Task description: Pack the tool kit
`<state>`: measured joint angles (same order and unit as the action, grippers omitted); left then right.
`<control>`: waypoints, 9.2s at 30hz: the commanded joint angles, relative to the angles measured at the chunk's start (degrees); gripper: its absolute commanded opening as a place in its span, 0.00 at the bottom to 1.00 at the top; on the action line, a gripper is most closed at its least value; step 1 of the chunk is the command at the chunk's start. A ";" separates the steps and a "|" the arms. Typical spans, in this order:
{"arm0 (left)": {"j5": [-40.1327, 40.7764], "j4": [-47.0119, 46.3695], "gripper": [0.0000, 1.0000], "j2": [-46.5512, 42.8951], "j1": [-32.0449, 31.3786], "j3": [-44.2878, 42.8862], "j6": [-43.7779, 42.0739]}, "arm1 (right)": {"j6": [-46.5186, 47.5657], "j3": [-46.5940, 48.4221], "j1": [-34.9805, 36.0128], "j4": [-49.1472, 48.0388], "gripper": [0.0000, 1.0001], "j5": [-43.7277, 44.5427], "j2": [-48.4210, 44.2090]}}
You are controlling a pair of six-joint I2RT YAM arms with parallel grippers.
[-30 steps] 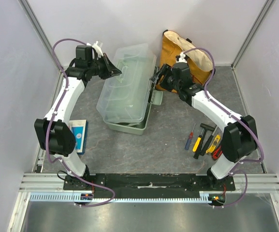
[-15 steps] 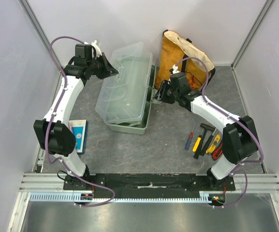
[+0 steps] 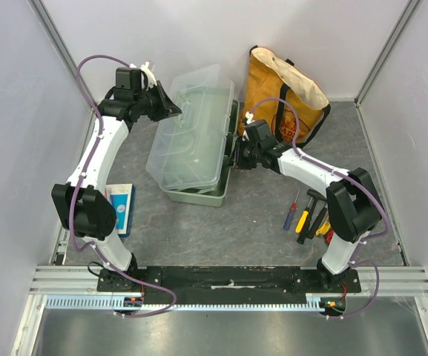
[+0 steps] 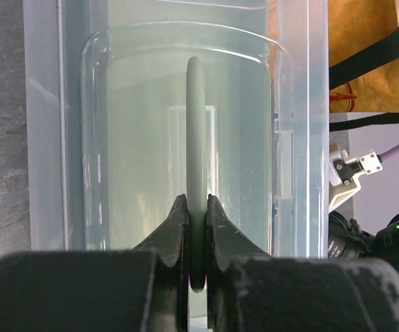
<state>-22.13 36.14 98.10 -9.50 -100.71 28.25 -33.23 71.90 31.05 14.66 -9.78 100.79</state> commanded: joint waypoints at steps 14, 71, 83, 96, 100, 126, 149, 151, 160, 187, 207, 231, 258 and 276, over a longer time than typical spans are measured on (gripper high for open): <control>-11.18 -10.74 0.02 -5.56 20.21 8.67 -5.57 | -4.29 -3.25 -1.51 2.31 0.00 15.75 -3.23; 4.63 -16.01 0.66 9.47 24.00 25.82 -11.02 | -4.74 -5.81 -4.68 -1.30 0.07 9.96 -2.71; 18.87 -13.11 0.66 9.56 25.75 25.38 -8.48 | -4.82 -5.72 -4.68 -1.29 0.11 9.96 -2.44; 18.61 -13.99 0.60 10.18 27.95 26.08 -11.73 | -5.17 -5.89 -4.68 -1.30 0.13 9.96 -2.00; 20.89 -14.08 0.60 8.34 28.39 26.09 -10.59 | -5.17 -5.37 -4.77 -0.94 0.15 10.31 -2.18; 15.74 -1.69 0.89 -11.70 28.39 10.53 -9.18 | -2.01 -0.08 -7.84 14.60 0.63 32.78 -18.16; -7.40 -7.31 0.85 -18.12 28.31 14.66 -2.06 | -6.93 -29.62 -9.34 17.25 0.54 23.84 -23.63; -8.19 -7.58 0.85 -18.04 28.39 14.92 -1.45 | -6.67 -29.88 -9.69 16.37 0.52 23.32 -22.49; -12.05 -7.93 0.84 -19.09 28.22 15.10 0.31 | -7.54 -30.77 -9.95 15.93 0.41 21.30 -19.76; -11.98 -10.73 0.83 -32.44 14.07 20.01 -4.69 | 0.72 6.31 -1.09 -4.70 0.00 -0.41 -14.42; -10.39 -10.12 0.84 -36.76 13.63 25.12 -5.57 | 1.68 21.17 7.71 -8.42 0.03 9.07 3.08; -7.49 -5.82 0.85 -42.12 13.72 23.80 -10.58 | 6.51 31.03 11.85 6.26 0.63 28.93 2.50; -7.93 -13.82 0.90 -41.33 13.72 29.51 -8.21 | -3.50 -32.61 -6.00 17.25 0.44 34.74 -32.76; -7.40 -14.08 0.90 -41.77 13.72 31.10 -8.21 | -10.10 -40.43 -10.39 14.09 0.59 30.79 -34.79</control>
<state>-30.09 24.62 57.32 4.36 -69.76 20.43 -40.62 33.17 21.45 32.14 23.11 65.95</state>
